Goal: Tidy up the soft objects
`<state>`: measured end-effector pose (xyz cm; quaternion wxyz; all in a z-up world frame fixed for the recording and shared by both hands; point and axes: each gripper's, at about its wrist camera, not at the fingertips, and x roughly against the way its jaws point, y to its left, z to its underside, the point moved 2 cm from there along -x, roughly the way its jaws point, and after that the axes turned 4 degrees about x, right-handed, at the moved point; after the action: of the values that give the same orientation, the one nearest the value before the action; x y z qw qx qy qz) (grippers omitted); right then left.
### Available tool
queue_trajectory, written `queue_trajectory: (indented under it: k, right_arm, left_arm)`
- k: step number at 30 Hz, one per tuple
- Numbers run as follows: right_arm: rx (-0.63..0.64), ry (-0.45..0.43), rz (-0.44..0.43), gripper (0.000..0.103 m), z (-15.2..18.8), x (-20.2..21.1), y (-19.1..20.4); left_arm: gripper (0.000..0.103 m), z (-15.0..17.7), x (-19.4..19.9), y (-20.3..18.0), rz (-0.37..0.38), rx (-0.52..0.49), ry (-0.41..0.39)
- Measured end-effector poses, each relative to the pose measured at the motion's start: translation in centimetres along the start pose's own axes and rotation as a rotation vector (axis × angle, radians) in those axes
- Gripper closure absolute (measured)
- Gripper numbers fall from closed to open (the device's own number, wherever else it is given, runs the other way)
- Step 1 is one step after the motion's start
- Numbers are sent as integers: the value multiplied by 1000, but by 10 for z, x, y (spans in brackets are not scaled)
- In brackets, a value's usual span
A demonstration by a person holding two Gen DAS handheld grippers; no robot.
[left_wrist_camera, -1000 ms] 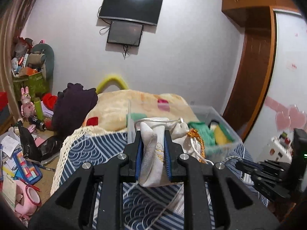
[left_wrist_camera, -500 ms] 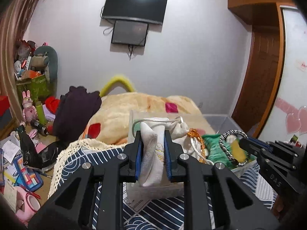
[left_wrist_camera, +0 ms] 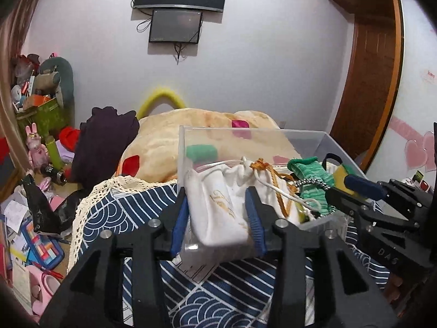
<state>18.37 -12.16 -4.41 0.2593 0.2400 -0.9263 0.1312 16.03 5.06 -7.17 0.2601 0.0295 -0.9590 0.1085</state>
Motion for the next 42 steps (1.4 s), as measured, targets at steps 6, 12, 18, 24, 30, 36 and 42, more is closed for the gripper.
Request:
queue_trajectory:
  k: [6,12,18,24,30,36,42]
  right_arm:
    - [-39,-81,-22,64,-3,32,-7]
    - [-77,-191,-12,46,-1,74,-10]
    - [-70,-268,22,29,3,103,-6]
    - [-53,-309,52,21,4,109,-1]
    - [-57,-295,44,18,10,105,3]
    - [-56,-292,42,18,15,106,7]
    - [-58,-290,41,18,16,107,9]
  left_arm:
    - [42,-3,30,-4,40,0,-58]
    - [32,-3,67,-16,61,-28,-124]
    - [20,0,97,-24,75,-49,-194]
    - [13,7,112,-24,70,-55,-218]
    - [10,12,120,-21,70,-57,-233]
    - [9,15,122,-21,81,-64,-233]
    - [9,18,124,-24,83,-80,-236]
